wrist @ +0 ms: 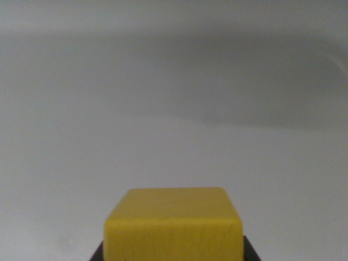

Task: Pick yellow cube

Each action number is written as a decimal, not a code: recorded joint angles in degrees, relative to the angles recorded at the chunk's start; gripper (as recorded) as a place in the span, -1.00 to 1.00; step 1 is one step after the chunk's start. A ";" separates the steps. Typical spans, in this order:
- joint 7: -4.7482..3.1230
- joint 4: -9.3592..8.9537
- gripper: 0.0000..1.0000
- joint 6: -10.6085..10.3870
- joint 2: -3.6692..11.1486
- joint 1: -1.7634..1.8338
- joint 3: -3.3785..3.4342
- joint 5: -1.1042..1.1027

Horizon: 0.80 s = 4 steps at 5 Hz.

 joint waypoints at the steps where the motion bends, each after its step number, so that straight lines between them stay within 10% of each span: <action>1: 0.19 1.51 1.00 2.70 -1.19 0.02 -0.05 -0.16; 4: 0.37 3.00 1.00 5.36 -2.37 0.05 -0.11 -0.32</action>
